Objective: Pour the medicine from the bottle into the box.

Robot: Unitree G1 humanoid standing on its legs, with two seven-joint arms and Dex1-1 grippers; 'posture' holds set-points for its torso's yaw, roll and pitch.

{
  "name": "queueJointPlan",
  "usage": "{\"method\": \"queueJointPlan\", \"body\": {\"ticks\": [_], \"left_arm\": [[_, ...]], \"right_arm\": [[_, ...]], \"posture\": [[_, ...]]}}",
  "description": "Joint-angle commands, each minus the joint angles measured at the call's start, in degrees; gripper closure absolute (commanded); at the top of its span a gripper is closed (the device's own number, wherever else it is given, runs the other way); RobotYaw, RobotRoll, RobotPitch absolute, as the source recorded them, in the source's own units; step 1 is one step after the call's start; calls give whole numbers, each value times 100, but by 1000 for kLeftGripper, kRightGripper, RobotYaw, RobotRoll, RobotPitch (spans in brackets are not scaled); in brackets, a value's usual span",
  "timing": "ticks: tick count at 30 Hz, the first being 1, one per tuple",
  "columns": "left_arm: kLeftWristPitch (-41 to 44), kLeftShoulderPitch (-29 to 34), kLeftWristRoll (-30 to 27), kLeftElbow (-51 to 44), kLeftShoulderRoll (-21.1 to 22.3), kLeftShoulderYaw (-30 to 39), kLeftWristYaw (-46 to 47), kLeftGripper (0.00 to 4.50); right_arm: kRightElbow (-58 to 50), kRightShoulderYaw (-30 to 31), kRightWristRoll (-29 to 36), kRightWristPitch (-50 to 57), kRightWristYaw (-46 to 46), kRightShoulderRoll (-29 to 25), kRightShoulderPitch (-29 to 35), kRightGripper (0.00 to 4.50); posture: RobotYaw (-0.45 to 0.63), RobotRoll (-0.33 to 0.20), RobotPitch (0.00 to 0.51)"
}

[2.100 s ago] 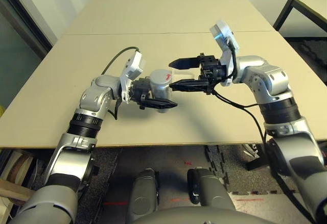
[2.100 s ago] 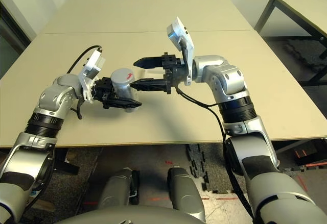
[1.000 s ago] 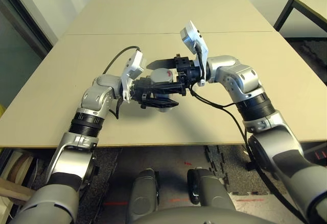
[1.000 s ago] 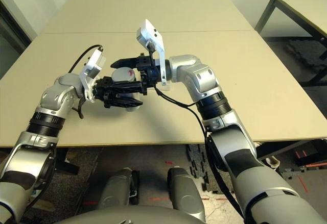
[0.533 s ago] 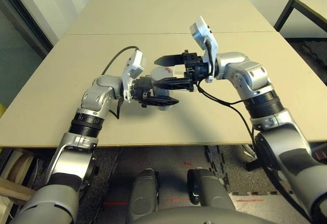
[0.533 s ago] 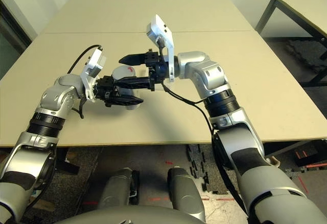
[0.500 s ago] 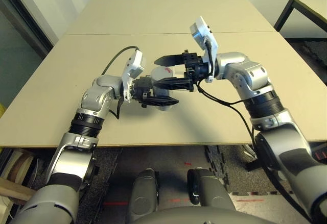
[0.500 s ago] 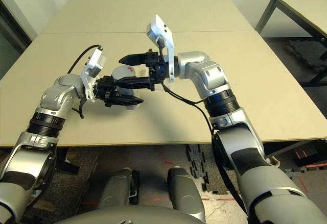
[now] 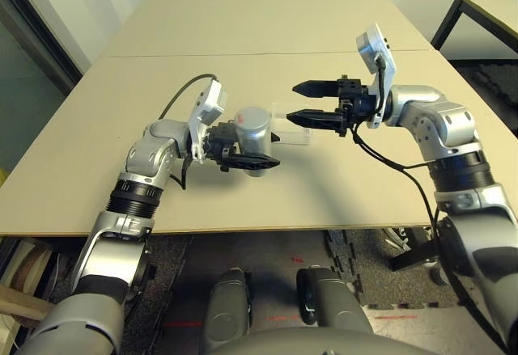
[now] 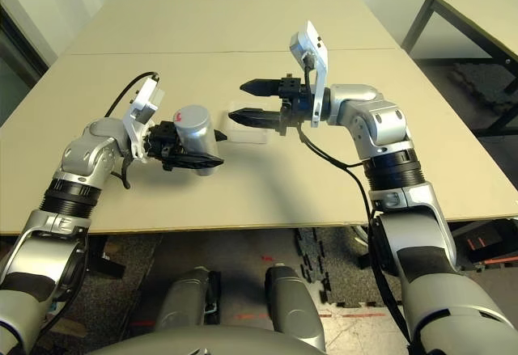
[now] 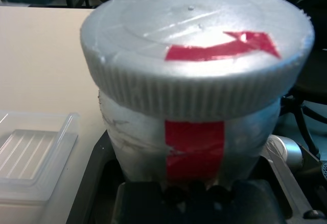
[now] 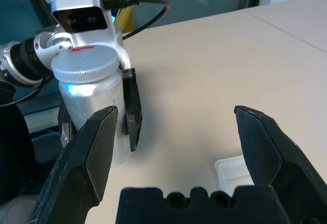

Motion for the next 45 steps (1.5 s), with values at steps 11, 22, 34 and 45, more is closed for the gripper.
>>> {"method": "queueJointPlan", "body": {"ticks": [11, 22, 34, 45], "left_arm": [[-175, -76, 109, 231, 38, -18, -49, 1875], [-325, -101, 296, 362, 54, -53, 49, 1875], [-363, -121, 366, 386, -4, -63, 4, 1875], [-330, -78, 348, 317, -11, -69, -3, 1875]], "right_arm": [[-829, 289, 286, 526, 35, 467, -127, 0], [-790, 719, 143, 451, 186, 802, -411, 0], [-420, 1063, -390, 16, 187, 947, -571, 0], [-297, 1056, -439, 4, 230, 1042, -576, 395]], "posture": [[-62, 0, 60], [-56, 0, 57], [-55, 0, 47], [-50, 0, 51]]}}
